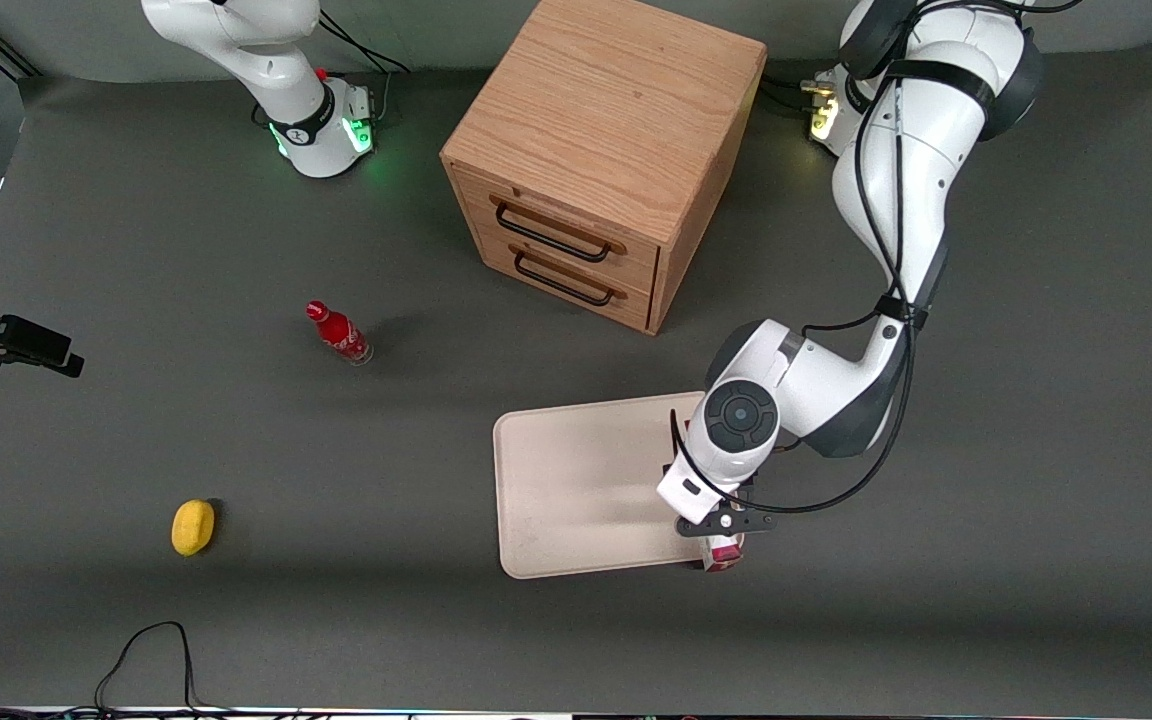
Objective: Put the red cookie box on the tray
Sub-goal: 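Carry the cookie box over the white tray with the left gripper, then lower the box onto the tray and open the left gripper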
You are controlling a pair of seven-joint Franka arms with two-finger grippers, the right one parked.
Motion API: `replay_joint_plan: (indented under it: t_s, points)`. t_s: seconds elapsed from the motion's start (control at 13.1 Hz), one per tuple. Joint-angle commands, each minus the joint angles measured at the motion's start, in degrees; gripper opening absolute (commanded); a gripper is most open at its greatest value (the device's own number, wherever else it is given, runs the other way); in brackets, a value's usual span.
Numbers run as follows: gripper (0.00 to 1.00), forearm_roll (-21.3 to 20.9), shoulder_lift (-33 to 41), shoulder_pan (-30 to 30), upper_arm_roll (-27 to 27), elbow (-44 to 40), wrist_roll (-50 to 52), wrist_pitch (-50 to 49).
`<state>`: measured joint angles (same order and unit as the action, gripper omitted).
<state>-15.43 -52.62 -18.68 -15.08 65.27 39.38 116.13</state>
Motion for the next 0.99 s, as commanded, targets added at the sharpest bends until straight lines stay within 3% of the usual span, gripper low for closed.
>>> replay_joint_plan:
  t_s: [0.0,0.15,0.23,0.3,0.68,0.91]
  points:
    - [0.00,-1.27,2.00,-1.27,0.76,1.88,3.06,-0.55]
    - [0.00,-1.27,2.09,-1.27,0.67,3.19,4.21,-0.46]
    - [0.40,-1.35,2.09,-1.27,0.67,4.07,4.91,-0.46]
    - [0.98,-1.35,2.52,-1.27,0.76,4.86,6.39,-0.38]
    - [1.00,-0.57,6.12,-0.31,1.02,4.52,4.23,-1.25]
    - [1.00,0.31,13.31,3.20,1.72,5.22,2.89,-7.91]
